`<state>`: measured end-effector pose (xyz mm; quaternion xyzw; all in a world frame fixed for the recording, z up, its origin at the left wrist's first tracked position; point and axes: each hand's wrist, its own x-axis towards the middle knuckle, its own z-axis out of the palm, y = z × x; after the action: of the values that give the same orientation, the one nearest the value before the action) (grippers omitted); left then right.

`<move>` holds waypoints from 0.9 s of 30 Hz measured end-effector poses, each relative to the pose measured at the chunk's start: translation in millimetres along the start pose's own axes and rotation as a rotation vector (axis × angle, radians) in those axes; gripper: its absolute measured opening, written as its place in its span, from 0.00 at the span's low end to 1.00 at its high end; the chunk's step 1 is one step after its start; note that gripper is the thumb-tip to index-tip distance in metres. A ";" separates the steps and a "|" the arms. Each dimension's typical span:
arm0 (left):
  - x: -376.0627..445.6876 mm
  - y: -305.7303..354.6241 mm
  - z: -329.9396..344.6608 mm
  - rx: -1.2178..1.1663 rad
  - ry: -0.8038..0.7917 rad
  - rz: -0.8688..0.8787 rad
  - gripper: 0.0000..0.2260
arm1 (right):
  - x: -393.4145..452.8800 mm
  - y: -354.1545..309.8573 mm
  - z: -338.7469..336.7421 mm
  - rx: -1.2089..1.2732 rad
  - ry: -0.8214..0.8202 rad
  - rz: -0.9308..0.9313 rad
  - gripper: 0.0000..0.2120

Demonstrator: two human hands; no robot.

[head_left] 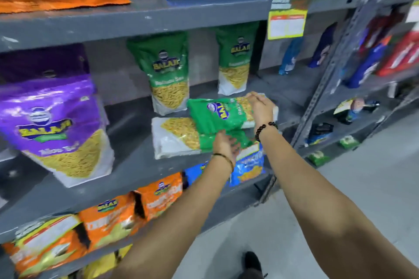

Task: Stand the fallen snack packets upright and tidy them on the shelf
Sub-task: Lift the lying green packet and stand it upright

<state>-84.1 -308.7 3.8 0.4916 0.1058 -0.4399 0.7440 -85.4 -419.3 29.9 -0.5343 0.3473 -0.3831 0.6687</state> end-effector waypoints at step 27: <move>101.8 -34.5 128.2 -0.494 0.430 0.183 0.37 | 181.5 32.8 -89.4 -0.341 -0.439 0.404 0.11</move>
<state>-85.4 -475.0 -14.9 0.3856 0.3192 -0.2186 0.8376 -74.4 -615.4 -29.0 -0.6283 0.3531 -0.0552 0.6910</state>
